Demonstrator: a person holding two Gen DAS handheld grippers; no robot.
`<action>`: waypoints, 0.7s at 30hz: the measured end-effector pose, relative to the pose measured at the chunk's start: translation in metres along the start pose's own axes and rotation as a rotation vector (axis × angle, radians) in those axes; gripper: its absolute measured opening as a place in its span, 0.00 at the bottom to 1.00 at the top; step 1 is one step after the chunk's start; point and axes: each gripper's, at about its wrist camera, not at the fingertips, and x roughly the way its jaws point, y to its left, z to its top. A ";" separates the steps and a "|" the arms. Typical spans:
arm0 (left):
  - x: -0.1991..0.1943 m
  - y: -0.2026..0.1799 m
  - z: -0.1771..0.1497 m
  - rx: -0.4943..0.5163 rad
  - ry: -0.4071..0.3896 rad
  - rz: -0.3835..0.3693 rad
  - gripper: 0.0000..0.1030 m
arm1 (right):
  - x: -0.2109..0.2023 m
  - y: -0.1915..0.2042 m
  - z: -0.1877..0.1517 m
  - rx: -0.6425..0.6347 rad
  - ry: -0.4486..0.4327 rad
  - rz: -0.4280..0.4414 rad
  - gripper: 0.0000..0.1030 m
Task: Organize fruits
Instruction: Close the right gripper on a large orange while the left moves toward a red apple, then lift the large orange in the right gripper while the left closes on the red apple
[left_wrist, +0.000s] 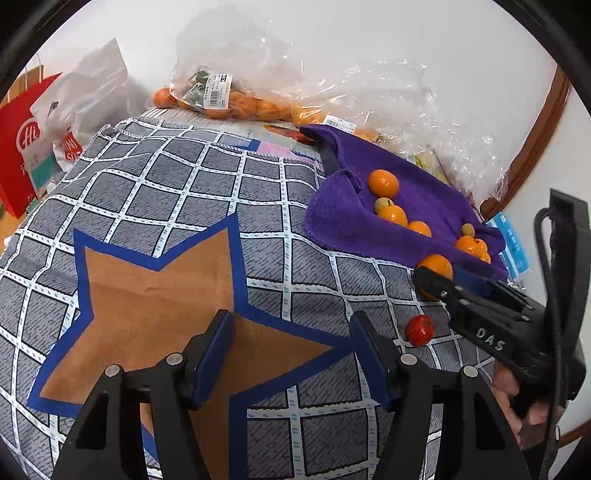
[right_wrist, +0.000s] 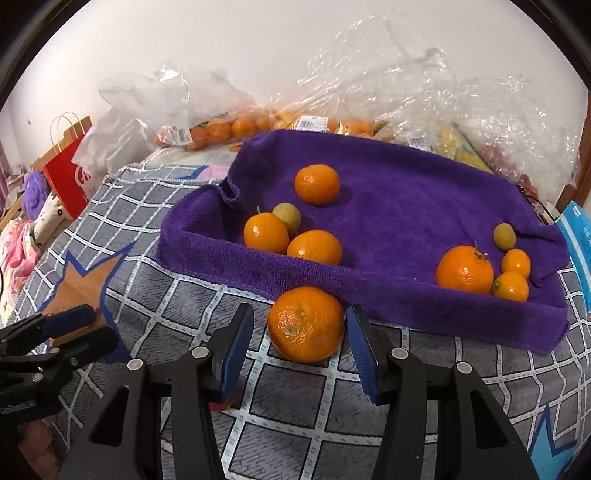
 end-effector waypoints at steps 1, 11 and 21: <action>0.000 -0.001 0.000 0.003 -0.002 0.003 0.61 | 0.000 -0.001 -0.001 0.003 -0.006 -0.002 0.41; -0.001 -0.002 -0.002 0.008 -0.019 0.007 0.61 | -0.046 -0.028 -0.013 0.094 -0.086 0.067 0.41; -0.004 -0.014 -0.006 0.060 -0.030 -0.028 0.60 | -0.094 -0.073 -0.053 0.156 -0.122 -0.042 0.41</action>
